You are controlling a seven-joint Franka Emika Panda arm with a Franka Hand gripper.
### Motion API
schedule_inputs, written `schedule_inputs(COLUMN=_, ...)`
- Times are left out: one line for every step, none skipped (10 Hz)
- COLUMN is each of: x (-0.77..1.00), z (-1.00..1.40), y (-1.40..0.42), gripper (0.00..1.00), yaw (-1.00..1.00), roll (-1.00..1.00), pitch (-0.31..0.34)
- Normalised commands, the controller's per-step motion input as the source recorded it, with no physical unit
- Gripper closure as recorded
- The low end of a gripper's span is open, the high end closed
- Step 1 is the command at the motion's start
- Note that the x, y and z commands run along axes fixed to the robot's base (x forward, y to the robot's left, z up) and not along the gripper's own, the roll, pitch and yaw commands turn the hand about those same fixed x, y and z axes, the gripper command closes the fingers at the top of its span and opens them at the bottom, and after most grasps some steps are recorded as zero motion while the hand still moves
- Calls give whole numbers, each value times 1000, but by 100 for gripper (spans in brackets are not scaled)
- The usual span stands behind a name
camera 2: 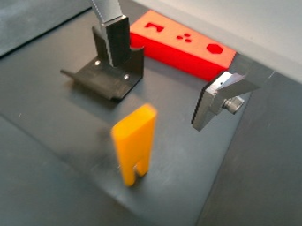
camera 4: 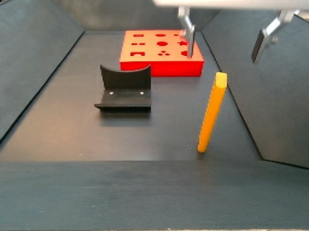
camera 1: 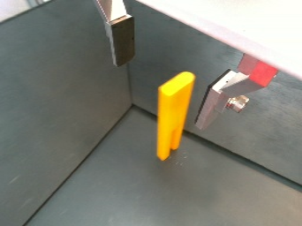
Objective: Pick up the square-circle object. Move up. Move to above the board. Insert the square-circle object.
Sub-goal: Pick up the square-circle object.
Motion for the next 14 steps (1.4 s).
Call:
schedule_inputs(x=80, z=-291, y=314, gripper=0, yaw=-40, roll=-129, pitch=-47)
schedule_inputs(x=34, z=-303, y=266, gripper=0, yaw=-11, roll=-134, pitch=-66)
schedule_inputs(x=17, z=-251, y=177, gripper=0, yaw=-9, roll=-123, pitch=-74)
schedule_inputs(x=17, z=-271, y=123, gripper=0, yaw=0, roll=-111, pitch=-91)
schedule_inputs(x=29, z=-291, y=134, gripper=0, yaw=0, roll=-79, pitch=-74)
schedule_inputs(x=31, z=-294, y=146, gripper=0, yaw=0, roll=-70, pitch=-56)
schedule_inputs(x=46, z=-289, y=154, gripper=0, yaw=0, roll=-73, pitch=-46)
schedule_inputs(x=0, z=-263, y=143, gripper=0, yaw=0, roll=-66, pitch=-63)
schedule_inputs(x=17, z=-80, y=77, gripper=0, yaw=0, roll=-67, pitch=-6)
schedule_inputs(x=0, z=-49, y=11, gripper=0, yaw=0, roll=-67, pitch=-14)
schedule_inputs(x=0, z=-100, y=0, gripper=0, yaw=0, roll=-79, pitch=-66)
schedule_inputs(x=0, z=-306, y=0, gripper=0, yaw=0, roll=0, pitch=-39)
schedule_inputs(x=0, z=-283, y=0, gripper=0, yaw=0, roll=0, pitch=-27)
schedule_inputs(x=0, z=0, y=0, gripper=0, yaw=0, roll=0, pitch=0)
